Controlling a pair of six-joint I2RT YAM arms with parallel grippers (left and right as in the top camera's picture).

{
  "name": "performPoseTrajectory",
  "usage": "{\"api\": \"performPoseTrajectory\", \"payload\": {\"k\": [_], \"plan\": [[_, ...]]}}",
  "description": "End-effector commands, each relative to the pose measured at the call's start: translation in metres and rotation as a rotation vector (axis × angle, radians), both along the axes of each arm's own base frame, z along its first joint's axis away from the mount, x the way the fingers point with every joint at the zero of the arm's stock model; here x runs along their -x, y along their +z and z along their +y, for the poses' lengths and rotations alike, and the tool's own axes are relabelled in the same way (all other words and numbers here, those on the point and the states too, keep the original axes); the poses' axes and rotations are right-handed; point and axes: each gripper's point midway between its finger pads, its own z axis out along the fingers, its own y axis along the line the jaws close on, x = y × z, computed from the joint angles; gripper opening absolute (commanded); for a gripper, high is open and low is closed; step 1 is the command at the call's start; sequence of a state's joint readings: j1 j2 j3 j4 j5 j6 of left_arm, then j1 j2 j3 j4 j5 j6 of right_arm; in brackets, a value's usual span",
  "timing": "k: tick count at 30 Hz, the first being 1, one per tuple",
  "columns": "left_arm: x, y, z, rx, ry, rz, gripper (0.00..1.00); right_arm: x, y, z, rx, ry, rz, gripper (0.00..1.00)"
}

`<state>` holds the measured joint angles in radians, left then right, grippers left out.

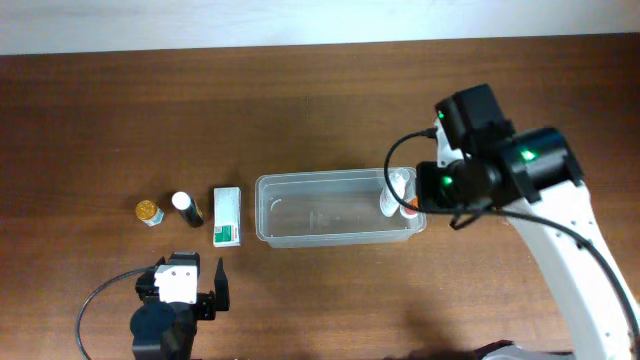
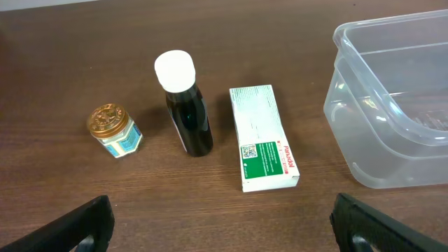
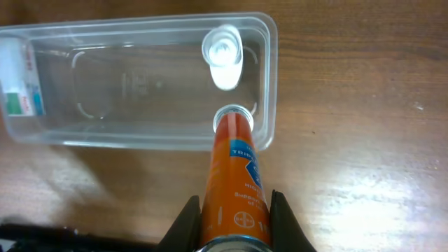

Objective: Pack container
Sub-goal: 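Carry the orange tube into the container beside the white bottle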

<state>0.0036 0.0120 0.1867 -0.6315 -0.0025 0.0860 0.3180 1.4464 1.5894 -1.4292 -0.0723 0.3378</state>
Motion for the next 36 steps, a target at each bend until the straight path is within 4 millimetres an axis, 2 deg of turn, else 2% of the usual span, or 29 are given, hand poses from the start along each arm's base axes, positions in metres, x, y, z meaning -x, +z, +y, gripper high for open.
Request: {"api": "performPoseTrajectory", "payload": {"k": [1, 2, 9, 11, 19, 20, 21, 23, 27, 30, 32, 36], "plan": [[0.000, 0.001, -0.001, -0.002, -0.011, -0.007, 1.00, -0.010, -0.021, 0.004, 0.026, 0.003, 0.037, 0.11], [0.000, 0.001, -0.001, -0.002, -0.011, -0.007, 1.00, -0.015, -0.034, 0.004, 0.039, 0.001, 0.056, 0.11], [0.000, 0.001, -0.001, -0.002, -0.011, -0.007, 1.00, -0.026, -0.078, 0.008, 0.048, -0.001, 0.086, 0.12], [0.000, 0.001, -0.001, -0.002, -0.011, -0.007, 1.00, -0.027, -0.096, 0.008, 0.050, -0.014, 0.087, 0.11], [0.000, 0.001, -0.001, -0.002, -0.011, -0.007, 1.00, -0.021, -0.120, 0.005, 0.057, -0.014, 0.112, 0.12], [0.000, 0.001, -0.001, -0.002, -0.011, -0.007, 1.00, -0.021, -0.120, 0.006, 0.057, -0.014, 0.110, 0.17], [0.000, 0.001, -0.001, -0.002, -0.011, -0.007, 1.00, -0.021, -0.119, 0.006, 0.056, -0.014, 0.106, 0.23], [0.000, 0.001, -0.001, -0.002, -0.011, -0.007, 1.00, -0.023, -0.116, 0.006, 0.052, -0.010, 0.090, 0.44], [0.000, 0.001, -0.001, -0.002, -0.011, -0.007, 1.00, -0.026, -0.094, 0.007, 0.033, -0.011, 0.036, 0.52], [0.000, 0.001, -0.001, -0.002, -0.011, -0.007, 1.00, -0.029, -0.065, 0.008, 0.010, -0.012, -0.032, 0.57], [0.000, 0.001, -0.001, -0.002, -0.011, -0.007, 1.00, -0.031, -0.040, 0.006, -0.011, -0.020, -0.093, 0.64], [0.000, 0.001, -0.001, -0.002, -0.011, -0.007, 1.00, -0.037, 0.001, -0.017, -0.034, -0.095, -0.217, 0.79]]}}
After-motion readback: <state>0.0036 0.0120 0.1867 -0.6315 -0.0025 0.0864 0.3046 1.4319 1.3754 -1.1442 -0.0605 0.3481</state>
